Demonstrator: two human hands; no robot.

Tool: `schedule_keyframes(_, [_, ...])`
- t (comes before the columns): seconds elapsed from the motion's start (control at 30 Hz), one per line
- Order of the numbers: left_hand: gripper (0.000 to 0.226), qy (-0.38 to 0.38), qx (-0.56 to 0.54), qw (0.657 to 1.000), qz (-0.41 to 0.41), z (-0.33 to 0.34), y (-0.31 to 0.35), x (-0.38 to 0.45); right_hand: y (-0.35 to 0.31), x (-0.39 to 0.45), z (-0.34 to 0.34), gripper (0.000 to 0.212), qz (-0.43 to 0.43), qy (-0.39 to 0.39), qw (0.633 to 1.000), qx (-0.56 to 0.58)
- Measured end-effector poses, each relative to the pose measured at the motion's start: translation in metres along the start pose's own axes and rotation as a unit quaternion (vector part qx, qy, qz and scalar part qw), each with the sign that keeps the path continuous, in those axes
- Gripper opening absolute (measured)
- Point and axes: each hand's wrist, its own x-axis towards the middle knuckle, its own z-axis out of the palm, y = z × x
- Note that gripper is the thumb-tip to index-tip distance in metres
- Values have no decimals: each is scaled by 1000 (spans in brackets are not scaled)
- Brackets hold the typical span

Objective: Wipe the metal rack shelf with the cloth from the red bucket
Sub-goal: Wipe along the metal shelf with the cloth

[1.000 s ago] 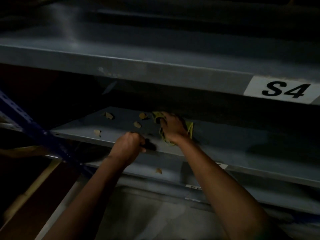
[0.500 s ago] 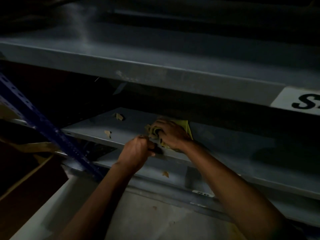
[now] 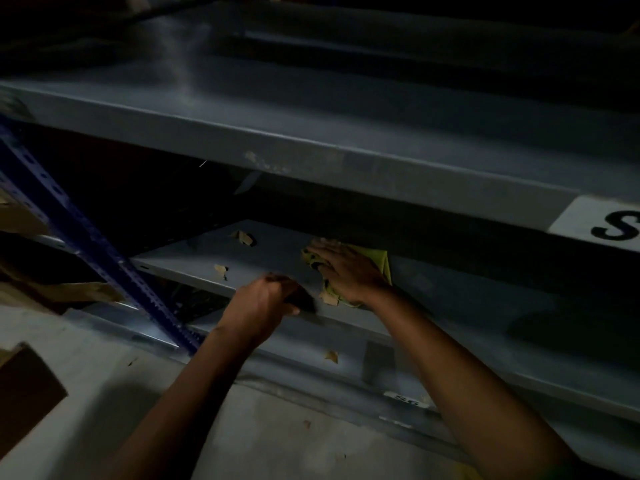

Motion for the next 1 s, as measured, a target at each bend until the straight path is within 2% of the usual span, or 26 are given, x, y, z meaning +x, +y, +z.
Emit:
schedule_keyframes(0.1, [39,32,57,998,-2,8,-7,-12,-3,-17,-1,49,-23,-20,999,18])
schedule_keyframes(0.2, [58,44,52,998,-4,25,-13,-23,-8,-45,0,48,-56,-23,997,38])
schedule_keyframes(0.27, [65,55,40,998,-2,34,-17,-28,-10,-62,2,47,-58,-35,993,96])
schedule_keyframes(0.33, [62,69,31,997,7,38,-22,-30,-6,-66,3,48,-16,-25,979,203])
schedule_keyframes(0.37, [53,83,26,996,14,37,-23,-31,-4,-63,2,48,7,2,973,231])
schedule_keyframes(0.43, [35,117,22,993,21,31,-27,-32,1,-48,2,46,41,63,977,198])
schedule_keyframes(0.5, [32,134,22,991,18,24,-31,-34,-1,-29,3,43,55,84,987,127])
schedule_keyframes(0.63, [42,129,26,991,-8,31,-39,-36,-23,7,6,43,53,40,997,51])
schedule_keyframes(0.7, [50,129,14,991,-17,36,-41,-35,-33,14,9,44,31,-13,996,84])
schedule_keyframes(0.8, [38,142,-4,990,-3,39,-46,-33,-32,11,20,45,5,-75,982,175])
schedule_keyframes(0.87, [29,155,-8,988,14,41,-50,-33,-28,13,22,46,30,-42,976,213])
schedule_keyframes(1.0, [40,164,5,986,25,43,-51,-38,-38,40,22,41,2,49,996,69])
